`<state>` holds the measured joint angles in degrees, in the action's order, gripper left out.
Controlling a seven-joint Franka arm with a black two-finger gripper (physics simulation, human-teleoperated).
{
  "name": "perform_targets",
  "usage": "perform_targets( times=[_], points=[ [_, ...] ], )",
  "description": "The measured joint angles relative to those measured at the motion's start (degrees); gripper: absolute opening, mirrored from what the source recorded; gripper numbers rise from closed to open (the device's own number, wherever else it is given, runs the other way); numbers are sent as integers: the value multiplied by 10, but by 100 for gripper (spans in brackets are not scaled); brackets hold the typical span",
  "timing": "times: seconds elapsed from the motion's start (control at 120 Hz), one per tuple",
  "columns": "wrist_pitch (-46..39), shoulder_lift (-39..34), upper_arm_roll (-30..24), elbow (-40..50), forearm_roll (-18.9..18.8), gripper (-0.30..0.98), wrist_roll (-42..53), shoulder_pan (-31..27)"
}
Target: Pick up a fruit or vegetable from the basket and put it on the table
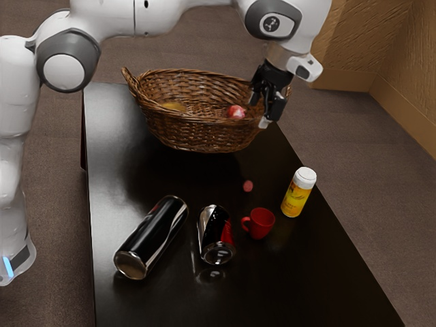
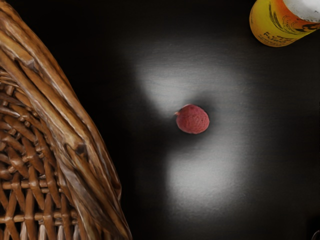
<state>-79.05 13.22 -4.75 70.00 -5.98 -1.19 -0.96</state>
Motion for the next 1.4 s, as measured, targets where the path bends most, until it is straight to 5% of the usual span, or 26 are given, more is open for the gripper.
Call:
perform_targets(
  times=[0.392, 0.55, 0.8, 1.4],
  points=[
    [-25, 6, -21, -3, -23, 69, 4, -26],
    [-27, 98, -36, -118, -42, 69, 23, -84],
    [-26, 109, -7, -104, -15, 69, 75, -150],
    [-27, 133, -3, -59, 34, 69, 140, -181]
  ],
)
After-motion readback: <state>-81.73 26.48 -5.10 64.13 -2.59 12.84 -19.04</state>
